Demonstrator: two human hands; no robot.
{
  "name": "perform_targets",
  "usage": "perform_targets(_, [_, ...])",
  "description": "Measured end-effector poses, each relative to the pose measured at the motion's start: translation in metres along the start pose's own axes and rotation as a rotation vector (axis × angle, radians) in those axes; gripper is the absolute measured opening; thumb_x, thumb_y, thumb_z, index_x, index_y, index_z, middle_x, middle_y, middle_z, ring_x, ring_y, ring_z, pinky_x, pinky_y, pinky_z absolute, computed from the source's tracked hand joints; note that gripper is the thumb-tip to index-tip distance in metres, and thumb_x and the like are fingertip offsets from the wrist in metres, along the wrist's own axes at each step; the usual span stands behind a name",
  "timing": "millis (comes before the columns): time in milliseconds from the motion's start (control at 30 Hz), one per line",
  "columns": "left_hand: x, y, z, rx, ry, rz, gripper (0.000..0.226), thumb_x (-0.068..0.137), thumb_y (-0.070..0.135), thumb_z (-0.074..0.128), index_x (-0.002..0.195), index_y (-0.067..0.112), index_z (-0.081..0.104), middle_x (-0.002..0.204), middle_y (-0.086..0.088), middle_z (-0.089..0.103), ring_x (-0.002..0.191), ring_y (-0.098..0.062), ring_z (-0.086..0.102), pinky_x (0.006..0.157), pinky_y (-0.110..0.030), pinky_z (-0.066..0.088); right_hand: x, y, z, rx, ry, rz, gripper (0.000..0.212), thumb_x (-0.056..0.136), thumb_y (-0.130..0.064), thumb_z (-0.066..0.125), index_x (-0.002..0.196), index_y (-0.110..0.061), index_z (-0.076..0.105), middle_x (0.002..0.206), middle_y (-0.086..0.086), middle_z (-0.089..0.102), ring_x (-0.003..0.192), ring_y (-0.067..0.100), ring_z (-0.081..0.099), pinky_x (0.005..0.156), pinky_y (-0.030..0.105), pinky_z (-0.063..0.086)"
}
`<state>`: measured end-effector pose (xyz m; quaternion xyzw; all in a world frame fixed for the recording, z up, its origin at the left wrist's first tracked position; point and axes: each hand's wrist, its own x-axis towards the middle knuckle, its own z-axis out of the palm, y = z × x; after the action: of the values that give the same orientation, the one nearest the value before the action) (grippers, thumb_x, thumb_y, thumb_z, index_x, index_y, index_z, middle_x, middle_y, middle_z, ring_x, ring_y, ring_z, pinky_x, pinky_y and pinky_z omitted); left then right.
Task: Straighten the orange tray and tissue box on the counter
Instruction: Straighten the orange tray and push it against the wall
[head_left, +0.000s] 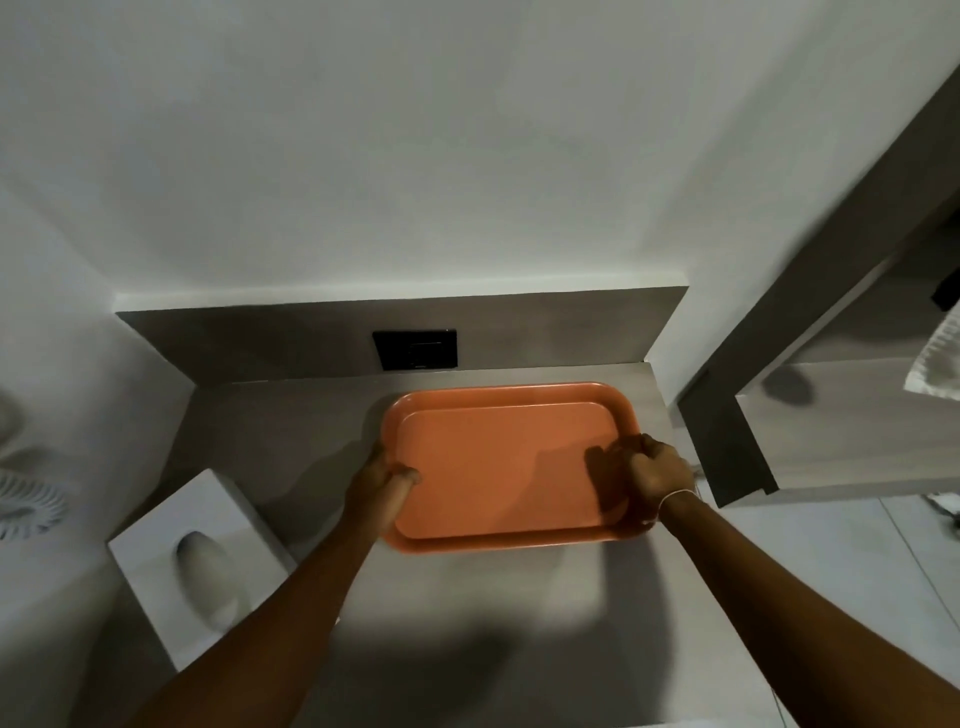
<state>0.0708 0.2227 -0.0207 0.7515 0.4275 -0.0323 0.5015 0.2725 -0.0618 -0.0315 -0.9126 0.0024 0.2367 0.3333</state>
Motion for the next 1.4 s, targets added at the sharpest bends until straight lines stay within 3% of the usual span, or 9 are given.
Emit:
perform_targets(100, [-0.01,-0.007,0.01,0.484,0.001,0.086,0.071,0.092,0.047,0.042,0.149,0.019,0.011,0.157,-0.012,0.022,0.141,-0.036,0.03,0.112,-0.052,0.034,-0.016,0.007,0.011,-0.158,0.046,-0.098,0.056,0.095,-0.036,0.05,0.144,-0.014,0.035,0.144,0.018,0.048,0.131,0.04,0.044,0.111,0.058,0.035])
perform_targets(167, [-0.037,-0.017,0.026,0.698,0.1,0.283,0.074,0.093,0.051,0.03,0.15,0.011,0.004,0.163,-0.011,0.002,0.149,-0.031,0.008,0.12,-0.049,0.022,-0.045,0.018,0.025,-0.28,0.073,-0.276,0.069,0.098,-0.043,0.043,0.153,-0.015,0.014,0.161,0.01,0.019,0.148,0.034,0.016,0.121,0.051,0.011])
perform_targets(300, [-0.092,-0.049,0.059,0.837,0.05,0.454,0.078,0.09,0.057,0.019,0.149,0.01,0.001,0.161,-0.011,-0.001,0.149,-0.027,-0.004,0.122,-0.046,0.01,-0.11,0.054,0.061,-0.47,-0.018,-0.567,0.073,0.095,-0.06,0.012,0.154,-0.024,-0.013,0.162,0.001,-0.011,0.15,0.022,-0.014,0.119,0.043,-0.007])
perform_targets(400, [-0.107,-0.057,0.067,0.889,0.029,0.428,0.076,0.09,0.054,0.029,0.147,0.006,0.021,0.158,-0.014,0.02,0.147,-0.03,0.018,0.115,-0.04,0.006,-0.123,0.076,0.082,-0.561,-0.057,-0.512,0.073,0.095,-0.061,0.006,0.152,-0.023,-0.017,0.161,0.001,-0.021,0.148,0.02,-0.021,0.121,0.044,-0.007])
perform_targets(500, [-0.107,-0.063,0.064,0.904,0.019,0.46,0.074,0.089,0.053,0.035,0.145,0.005,0.029,0.154,-0.014,0.031,0.143,-0.029,0.03,0.113,-0.039,0.008,-0.119,0.08,0.089,-0.602,-0.047,-0.487,0.073,0.096,-0.059,0.013,0.152,-0.022,-0.017,0.162,0.002,-0.02,0.147,0.02,-0.024,0.12,0.043,-0.01])
perform_targets(767, [-0.074,-0.064,0.058,0.942,-0.015,0.446,0.077,0.089,0.059,0.006,0.148,0.014,-0.011,0.161,-0.005,-0.01,0.149,-0.02,-0.013,0.12,-0.039,-0.006,-0.099,0.058,0.084,-0.662,-0.055,-0.496,0.074,0.096,-0.059,0.014,0.152,-0.022,-0.017,0.162,0.002,-0.019,0.148,0.022,-0.022,0.118,0.043,-0.014])
perform_targets(900, [-0.061,-0.058,0.052,0.947,-0.027,0.48,0.076,0.089,0.059,0.003,0.149,0.015,-0.011,0.162,-0.005,-0.009,0.149,-0.019,-0.012,0.124,-0.041,0.002,-0.093,0.049,0.08,-0.658,-0.059,-0.489,0.072,0.097,-0.057,0.017,0.152,-0.022,-0.014,0.161,0.001,-0.018,0.148,0.023,-0.021,0.12,0.046,-0.012])
perform_targets(1233, [-0.059,-0.056,0.044,0.954,-0.054,0.543,0.073,0.091,0.057,0.005,0.148,0.016,-0.013,0.161,-0.004,-0.013,0.148,-0.019,-0.016,0.123,-0.039,-0.005,-0.094,0.038,0.076,-0.654,-0.08,-0.466,0.075,0.097,-0.06,0.016,0.151,-0.022,-0.019,0.16,0.003,-0.02,0.147,0.024,-0.022,0.12,0.047,-0.012])
perform_targets(1400, [-0.074,-0.061,0.01,0.769,0.106,0.457,0.068,0.093,0.053,0.011,0.149,0.021,-0.011,0.161,0.0,-0.013,0.148,-0.016,-0.015,0.124,-0.041,0.003,-0.105,0.01,0.087,-0.577,-0.07,-0.622,0.076,0.096,-0.06,0.012,0.151,-0.019,-0.019,0.161,0.004,-0.017,0.149,0.024,-0.017,0.118,0.041,-0.015])
